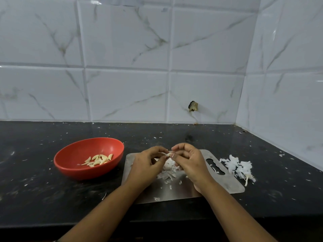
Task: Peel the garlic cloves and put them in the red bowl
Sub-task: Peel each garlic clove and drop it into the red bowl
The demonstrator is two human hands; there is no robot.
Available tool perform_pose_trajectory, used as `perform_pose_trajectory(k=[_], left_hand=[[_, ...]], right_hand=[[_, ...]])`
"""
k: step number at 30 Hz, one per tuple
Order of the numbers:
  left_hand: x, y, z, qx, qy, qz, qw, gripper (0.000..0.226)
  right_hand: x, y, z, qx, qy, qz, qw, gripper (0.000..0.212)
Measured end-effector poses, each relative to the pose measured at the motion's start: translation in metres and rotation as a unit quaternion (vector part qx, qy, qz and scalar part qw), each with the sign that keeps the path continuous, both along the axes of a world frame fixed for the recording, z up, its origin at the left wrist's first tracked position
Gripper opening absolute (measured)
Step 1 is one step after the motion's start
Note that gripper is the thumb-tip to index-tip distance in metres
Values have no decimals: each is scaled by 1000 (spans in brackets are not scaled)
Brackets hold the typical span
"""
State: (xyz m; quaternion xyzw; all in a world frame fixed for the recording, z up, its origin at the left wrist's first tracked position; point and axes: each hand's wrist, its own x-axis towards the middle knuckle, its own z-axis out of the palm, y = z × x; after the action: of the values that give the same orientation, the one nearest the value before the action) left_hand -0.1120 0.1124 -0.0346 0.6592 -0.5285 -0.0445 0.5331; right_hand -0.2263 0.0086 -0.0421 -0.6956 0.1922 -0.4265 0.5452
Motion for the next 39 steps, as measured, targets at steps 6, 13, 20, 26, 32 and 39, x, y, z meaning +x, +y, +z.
perform_pose_trajectory(k=[6,13,20,26,32,39], left_hand=[[5,-4,-4,-8,34,-2,999,8],[17,-4,-5,-9,-12,77,997,10],[79,37,62,116,-102,157,975,14],[155,59,65,360,-122,184,906,4],[167,52,53,454,-155,193,856,10],[165,47,45,413,-202,236,856,9]], right_hand=[[2,-2,-3,-21,28,-9,999,24],[4,0,-6,-77,50,-40,995,7],[6,2,-6,-165,104,-70,978,18],[6,5,-6,-171,140,-66,973,15],[5,5,-7,-170,142,-70,973,18],[6,2,-7,-167,139,-75,973,14]])
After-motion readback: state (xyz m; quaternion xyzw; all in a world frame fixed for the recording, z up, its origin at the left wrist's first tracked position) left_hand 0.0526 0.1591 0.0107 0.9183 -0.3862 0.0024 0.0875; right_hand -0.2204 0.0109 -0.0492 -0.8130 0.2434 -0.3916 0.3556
